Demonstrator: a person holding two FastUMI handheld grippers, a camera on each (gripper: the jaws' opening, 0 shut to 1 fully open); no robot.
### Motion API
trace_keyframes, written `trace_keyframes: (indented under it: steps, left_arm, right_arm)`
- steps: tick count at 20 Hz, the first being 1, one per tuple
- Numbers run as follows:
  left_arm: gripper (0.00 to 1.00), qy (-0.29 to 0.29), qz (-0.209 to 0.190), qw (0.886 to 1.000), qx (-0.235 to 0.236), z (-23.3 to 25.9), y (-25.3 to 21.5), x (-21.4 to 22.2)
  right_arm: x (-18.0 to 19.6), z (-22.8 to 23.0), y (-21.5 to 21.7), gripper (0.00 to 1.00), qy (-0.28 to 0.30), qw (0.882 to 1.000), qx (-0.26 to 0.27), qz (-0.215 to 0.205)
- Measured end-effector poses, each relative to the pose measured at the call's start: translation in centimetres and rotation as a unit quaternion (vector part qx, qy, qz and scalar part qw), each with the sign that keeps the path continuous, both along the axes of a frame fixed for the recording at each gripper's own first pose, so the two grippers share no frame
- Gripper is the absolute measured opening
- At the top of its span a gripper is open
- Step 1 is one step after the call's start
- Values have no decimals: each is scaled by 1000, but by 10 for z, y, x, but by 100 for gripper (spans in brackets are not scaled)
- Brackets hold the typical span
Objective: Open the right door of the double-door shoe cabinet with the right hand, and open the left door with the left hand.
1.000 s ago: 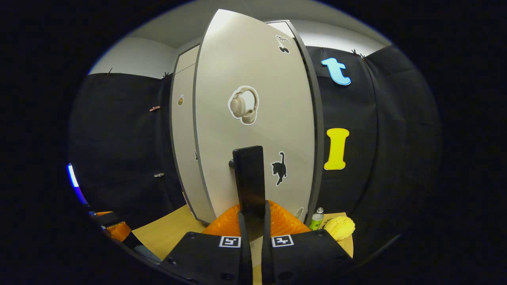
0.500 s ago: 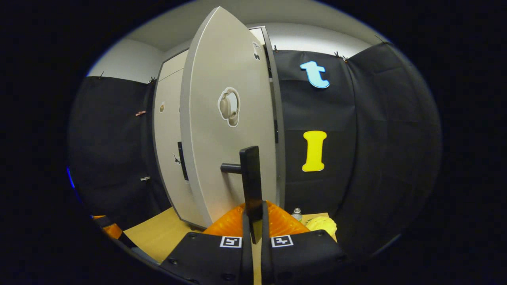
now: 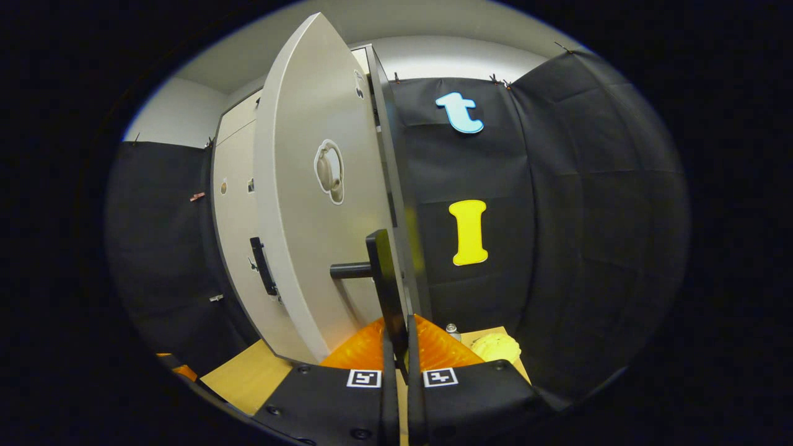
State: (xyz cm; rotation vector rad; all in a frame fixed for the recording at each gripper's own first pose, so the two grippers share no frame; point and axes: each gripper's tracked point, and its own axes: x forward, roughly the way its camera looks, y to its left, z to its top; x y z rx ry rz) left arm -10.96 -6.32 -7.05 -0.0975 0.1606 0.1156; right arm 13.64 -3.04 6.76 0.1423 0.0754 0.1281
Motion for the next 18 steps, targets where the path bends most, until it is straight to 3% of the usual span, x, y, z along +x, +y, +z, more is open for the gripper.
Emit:
trace_keyframes:
  steps: [5,13,15,16,18]
  left_arm:
    - [95,3,-28,1000,7,5,8,23]
    - [95,-6,-74,997,3,14,11,61]
    - [95,-9,-89,996,3,16,7,72]
    - [95,-10,-97,995,3,17,5,77]
    - [95,-14,-113,993,3,21,1,92]
  right_arm:
    - [-3,-4,-3,9,12,1000,5,-28]
    - [-41,-31,-9,12,45,997,4,-65]
    - [-52,-30,-12,23,40,996,-4,-83]
    - [-58,-29,-13,36,31,994,-9,-100]
    - [-69,-25,-3,52,14,994,-9,-105]
